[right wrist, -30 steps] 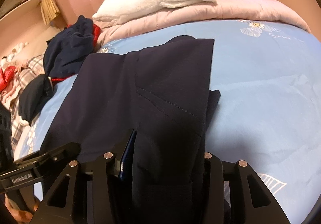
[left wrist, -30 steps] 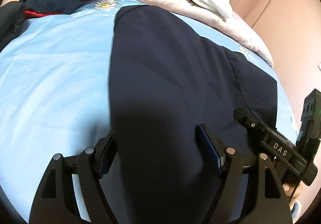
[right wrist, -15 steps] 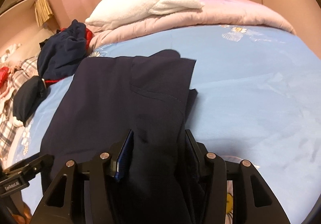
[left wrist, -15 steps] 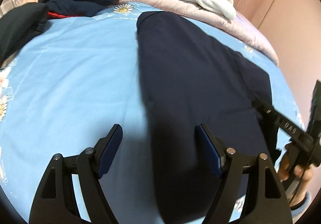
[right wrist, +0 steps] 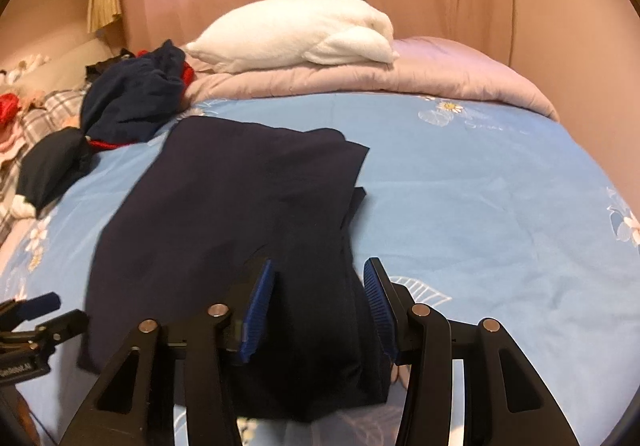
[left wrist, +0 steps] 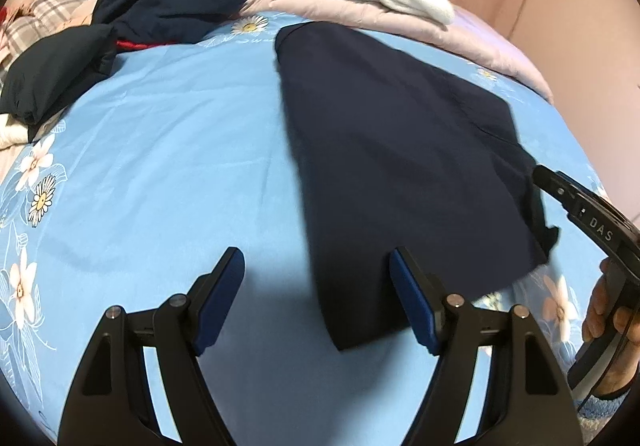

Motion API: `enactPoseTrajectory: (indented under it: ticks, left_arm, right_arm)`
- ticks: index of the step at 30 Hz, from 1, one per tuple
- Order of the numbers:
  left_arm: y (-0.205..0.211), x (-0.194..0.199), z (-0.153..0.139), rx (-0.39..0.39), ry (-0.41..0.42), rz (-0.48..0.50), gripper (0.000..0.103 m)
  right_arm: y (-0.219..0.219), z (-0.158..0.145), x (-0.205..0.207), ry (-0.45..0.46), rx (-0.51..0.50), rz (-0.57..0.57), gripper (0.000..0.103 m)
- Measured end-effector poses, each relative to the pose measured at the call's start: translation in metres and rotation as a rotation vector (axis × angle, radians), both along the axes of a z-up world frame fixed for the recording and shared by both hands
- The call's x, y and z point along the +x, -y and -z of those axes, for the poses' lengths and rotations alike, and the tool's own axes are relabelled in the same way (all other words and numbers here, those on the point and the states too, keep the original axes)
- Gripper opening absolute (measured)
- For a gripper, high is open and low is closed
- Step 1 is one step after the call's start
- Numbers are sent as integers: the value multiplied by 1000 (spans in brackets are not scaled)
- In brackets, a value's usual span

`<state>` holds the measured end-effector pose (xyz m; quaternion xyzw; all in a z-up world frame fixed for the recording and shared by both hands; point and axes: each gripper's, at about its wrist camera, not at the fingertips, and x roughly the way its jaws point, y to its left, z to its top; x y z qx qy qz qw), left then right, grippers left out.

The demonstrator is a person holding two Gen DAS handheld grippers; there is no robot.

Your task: Fold large clothes

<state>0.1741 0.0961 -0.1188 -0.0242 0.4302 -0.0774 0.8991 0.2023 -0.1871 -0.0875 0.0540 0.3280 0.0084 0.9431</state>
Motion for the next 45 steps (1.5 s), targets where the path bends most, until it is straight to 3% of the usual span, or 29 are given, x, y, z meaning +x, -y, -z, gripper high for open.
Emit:
enactPoseTrajectory:
  ticks: [4, 6, 9, 16, 45]
  left_arm:
    - [12, -16, -6, 27, 68, 15, 66]
    - [18, -15, -3, 34, 66, 34, 56]
    - [23, -8, 9, 32, 35, 50, 50]
    - [24, 2, 21, 25, -6, 57, 52]
    - [26, -5, 25, 2, -31, 49, 55]
  right_arm:
    - [-9, -3, -12, 26, 30, -91, 39]
    - [-16, -1, -13, 21, 25, -123, 36]
    - [-26, 8, -8, -10, 17, -160, 30]
    - [-36, 38, 14, -103, 10, -166, 27]
    - [-38, 43, -1, -124, 9, -144, 27]
